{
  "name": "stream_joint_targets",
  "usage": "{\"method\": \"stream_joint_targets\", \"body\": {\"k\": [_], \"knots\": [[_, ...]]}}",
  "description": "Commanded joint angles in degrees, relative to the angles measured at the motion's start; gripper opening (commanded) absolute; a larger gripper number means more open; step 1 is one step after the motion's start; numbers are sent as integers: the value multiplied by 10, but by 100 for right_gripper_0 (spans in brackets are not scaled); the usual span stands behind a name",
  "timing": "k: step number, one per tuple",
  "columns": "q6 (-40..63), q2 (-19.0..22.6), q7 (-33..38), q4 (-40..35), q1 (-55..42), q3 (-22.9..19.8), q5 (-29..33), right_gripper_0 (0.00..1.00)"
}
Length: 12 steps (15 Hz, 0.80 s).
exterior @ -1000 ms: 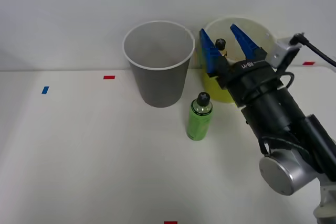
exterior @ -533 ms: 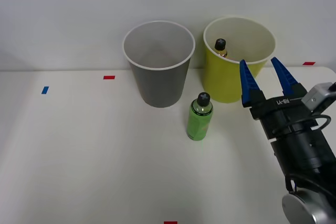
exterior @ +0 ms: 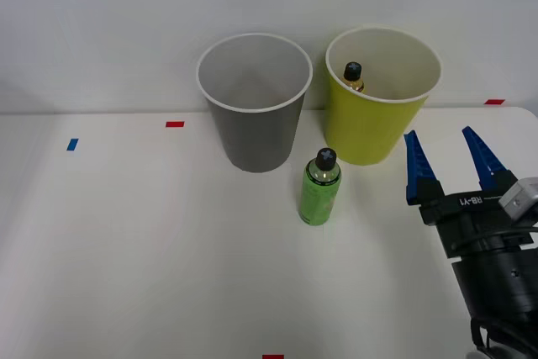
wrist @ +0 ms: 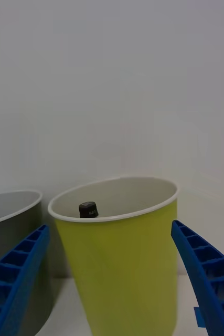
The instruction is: Put cans in the gray bin, plastic bottles in the light green bin
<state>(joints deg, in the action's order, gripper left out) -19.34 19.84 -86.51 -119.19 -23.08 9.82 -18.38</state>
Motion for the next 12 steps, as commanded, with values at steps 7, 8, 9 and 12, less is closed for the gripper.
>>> {"method": "stream_joint_targets", "body": {"k": [7, 8, 9, 12], "knots": [[-32, -31, -2, 0, -116, -16, 125, 79], [-32, -36, 3, 0, -133, -20, 143, 78], [-34, -38, 9, 0, -147, -23, 155, 78], [-46, -38, 101, 1, -181, -28, 205, 79]]}}
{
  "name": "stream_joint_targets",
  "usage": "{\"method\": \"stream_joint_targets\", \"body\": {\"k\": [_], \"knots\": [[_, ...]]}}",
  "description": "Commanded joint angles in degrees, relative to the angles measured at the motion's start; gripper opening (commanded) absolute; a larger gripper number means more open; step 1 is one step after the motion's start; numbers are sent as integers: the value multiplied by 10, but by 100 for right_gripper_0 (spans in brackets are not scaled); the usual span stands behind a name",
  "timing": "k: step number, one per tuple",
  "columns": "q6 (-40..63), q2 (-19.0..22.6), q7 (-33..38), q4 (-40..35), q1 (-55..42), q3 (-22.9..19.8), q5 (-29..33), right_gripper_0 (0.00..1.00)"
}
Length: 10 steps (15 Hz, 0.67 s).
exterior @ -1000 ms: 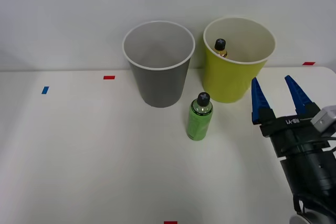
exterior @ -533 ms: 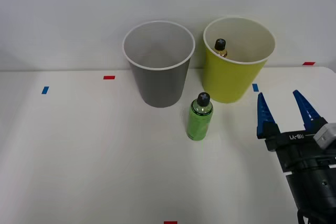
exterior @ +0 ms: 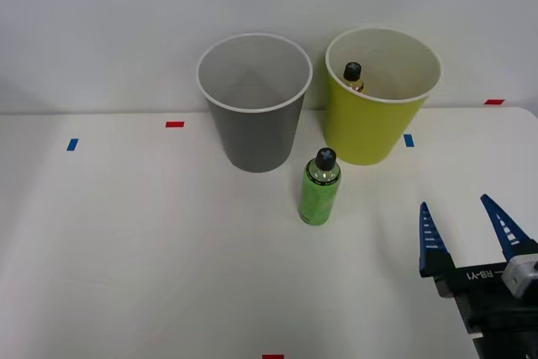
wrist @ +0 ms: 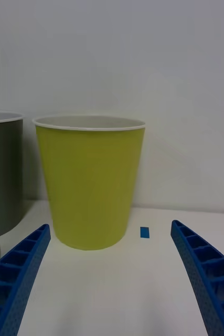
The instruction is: Put cans in the gray bin, plastic bottles in the light green bin
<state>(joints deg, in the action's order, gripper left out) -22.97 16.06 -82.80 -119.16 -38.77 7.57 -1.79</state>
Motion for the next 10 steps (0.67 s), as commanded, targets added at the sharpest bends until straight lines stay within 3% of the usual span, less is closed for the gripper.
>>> {"method": "stream_joint_targets", "body": {"k": [1, 4, 7, 10], "knots": [[-12, -2, 91, 1, -33, -6, 58, 78], [-22, -18, 155, 17, -39, -22, 114, 78], [-97, -65, 236, 87, -17, -60, 188, 78], [-148, -91, 250, 127, -38, -59, 190, 78]]}}
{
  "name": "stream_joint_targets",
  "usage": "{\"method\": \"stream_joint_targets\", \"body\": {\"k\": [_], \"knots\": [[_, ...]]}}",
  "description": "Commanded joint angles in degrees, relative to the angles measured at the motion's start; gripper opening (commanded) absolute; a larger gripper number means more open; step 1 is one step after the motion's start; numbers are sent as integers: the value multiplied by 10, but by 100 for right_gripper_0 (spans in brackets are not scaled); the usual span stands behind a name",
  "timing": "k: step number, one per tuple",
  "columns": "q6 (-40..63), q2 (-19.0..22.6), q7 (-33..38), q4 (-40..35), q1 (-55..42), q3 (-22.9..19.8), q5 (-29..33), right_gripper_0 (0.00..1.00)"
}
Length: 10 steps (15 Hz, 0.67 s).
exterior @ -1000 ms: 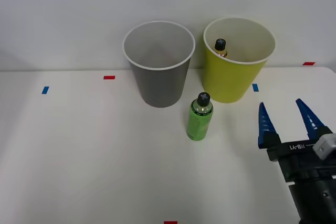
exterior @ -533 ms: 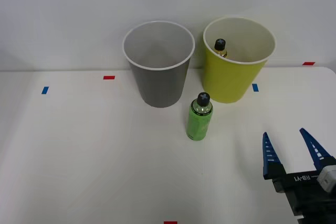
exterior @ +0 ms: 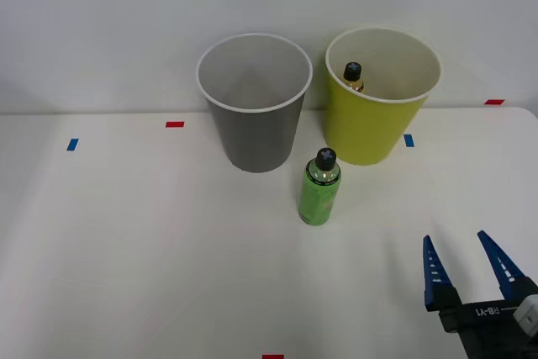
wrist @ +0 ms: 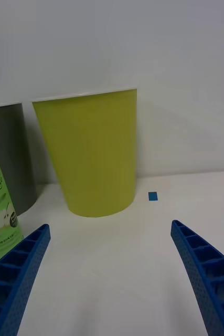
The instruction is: Put cans in the gray bin, plastic bottles in the light green bin
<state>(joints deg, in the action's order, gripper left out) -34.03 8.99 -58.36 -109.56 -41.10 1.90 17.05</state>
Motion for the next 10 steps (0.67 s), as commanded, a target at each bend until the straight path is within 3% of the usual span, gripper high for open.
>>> {"method": "stream_joint_targets", "body": {"k": [1, 7, 10], "knots": [[-54, -26, 10, 44, -17, -6, 4, 78], [-104, -63, 149, 64, -37, -9, 53, 79], [-106, -58, 142, 64, -36, 9, 120, 79]]}}
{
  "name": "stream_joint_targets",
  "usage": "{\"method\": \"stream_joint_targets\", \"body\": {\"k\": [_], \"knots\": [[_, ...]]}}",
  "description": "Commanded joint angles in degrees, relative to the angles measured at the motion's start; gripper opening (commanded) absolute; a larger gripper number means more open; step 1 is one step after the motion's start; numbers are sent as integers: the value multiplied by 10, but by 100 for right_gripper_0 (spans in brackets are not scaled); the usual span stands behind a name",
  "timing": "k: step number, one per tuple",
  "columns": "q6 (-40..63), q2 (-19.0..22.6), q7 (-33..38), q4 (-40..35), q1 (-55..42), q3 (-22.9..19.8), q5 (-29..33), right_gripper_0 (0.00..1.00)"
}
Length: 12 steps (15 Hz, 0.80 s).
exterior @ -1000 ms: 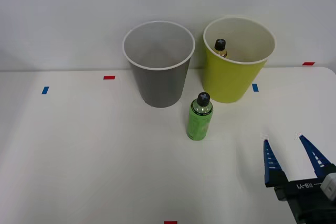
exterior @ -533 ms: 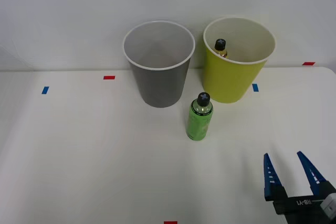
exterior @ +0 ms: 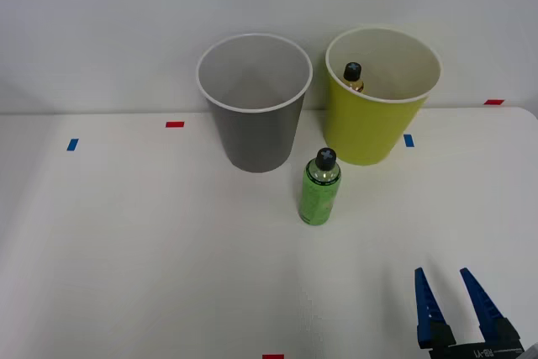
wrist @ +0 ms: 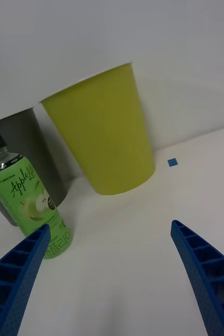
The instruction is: Put cans in the gray bin, plastic bottles in the light green bin
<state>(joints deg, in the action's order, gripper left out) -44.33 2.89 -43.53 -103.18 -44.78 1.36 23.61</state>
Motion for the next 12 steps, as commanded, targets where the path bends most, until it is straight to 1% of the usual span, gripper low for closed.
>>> {"method": "stream_joint_targets", "body": {"k": [1, 2, 3, 6, 9, 12], "knots": [[-15, 10, -8, 0, 7, 18, 78, 78], [-24, 20, -9, 0, 13, 22, 89, 78], [-27, 26, -9, 0, 12, 28, 87, 78], [-43, 31, -21, 0, 0, 35, 89, 79], [-43, 18, -34, 0, -16, 33, 89, 78], [-44, -6, -49, 0, -36, 36, 91, 78]]}}
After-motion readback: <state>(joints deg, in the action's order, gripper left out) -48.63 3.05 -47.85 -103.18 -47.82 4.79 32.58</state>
